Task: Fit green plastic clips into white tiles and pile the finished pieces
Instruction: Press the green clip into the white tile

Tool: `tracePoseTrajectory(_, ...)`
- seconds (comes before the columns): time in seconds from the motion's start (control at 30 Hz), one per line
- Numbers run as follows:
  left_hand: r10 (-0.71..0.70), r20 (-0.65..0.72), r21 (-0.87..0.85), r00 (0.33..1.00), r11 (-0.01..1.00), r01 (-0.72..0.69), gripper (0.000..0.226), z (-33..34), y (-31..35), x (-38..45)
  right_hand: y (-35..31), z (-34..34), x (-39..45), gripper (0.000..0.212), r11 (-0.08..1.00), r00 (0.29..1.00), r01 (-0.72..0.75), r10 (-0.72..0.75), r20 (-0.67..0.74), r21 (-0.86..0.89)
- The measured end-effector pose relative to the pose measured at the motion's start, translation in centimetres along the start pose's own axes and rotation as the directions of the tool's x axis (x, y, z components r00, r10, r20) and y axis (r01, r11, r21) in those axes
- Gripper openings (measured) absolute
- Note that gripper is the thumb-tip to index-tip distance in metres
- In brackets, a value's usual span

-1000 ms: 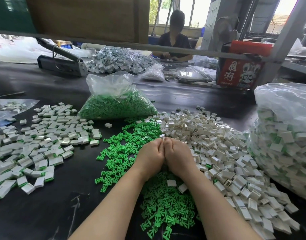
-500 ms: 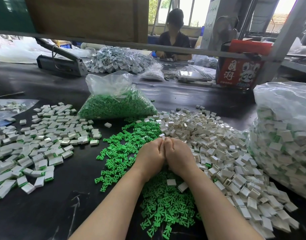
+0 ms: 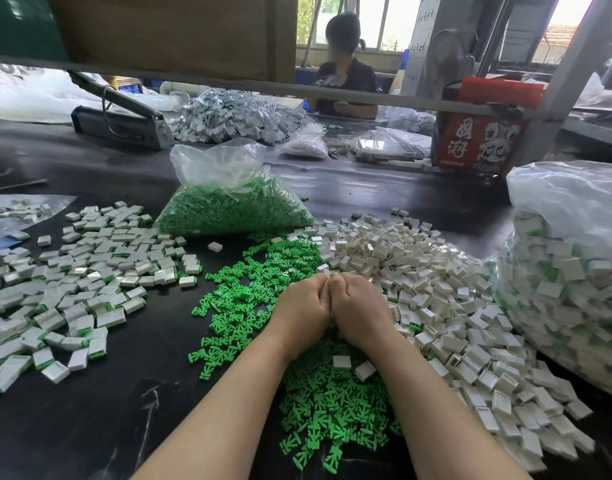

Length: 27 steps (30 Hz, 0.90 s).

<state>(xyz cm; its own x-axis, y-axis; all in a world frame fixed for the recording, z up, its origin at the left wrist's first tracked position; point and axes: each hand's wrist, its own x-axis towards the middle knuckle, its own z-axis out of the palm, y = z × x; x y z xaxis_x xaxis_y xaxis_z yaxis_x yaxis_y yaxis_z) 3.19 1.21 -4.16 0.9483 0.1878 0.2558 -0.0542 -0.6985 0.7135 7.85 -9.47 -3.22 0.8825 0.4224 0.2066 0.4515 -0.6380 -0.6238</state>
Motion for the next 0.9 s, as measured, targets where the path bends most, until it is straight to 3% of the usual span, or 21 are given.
tracePoseTrajectory(0.27,0.003,0.0,-0.055,1.0,0.998,-0.003,0.032,-0.3,0.1,0.1,-0.2,-0.1,-0.3,0.038,1.0,1.0,0.013,-0.012,-0.022,0.017)
tracePoseTrajectory(0.43,-0.022,0.016,-0.227,1.0,0.974,0.025,0.031,-0.7,-0.1,0.1,-0.5,-0.3,-0.5,0.036,0.998,0.999,0.047,-0.047,-0.006,0.032)
tracePoseTrajectory(0.67,-0.104,0.089,-0.552,0.991,0.823,0.136,0.031,-1.7,0.2,-0.2,-1.0,-0.8,-0.5,0.031,0.987,0.996,0.078,-0.085,0.04,0.144)
tracePoseTrajectory(0.9,-0.132,0.186,-0.748,0.974,0.623,0.227,0.034,-2.2,0.2,0.1,-0.8,-0.9,-0.5,0.04,0.983,0.986,0.155,-0.16,0.048,0.099)
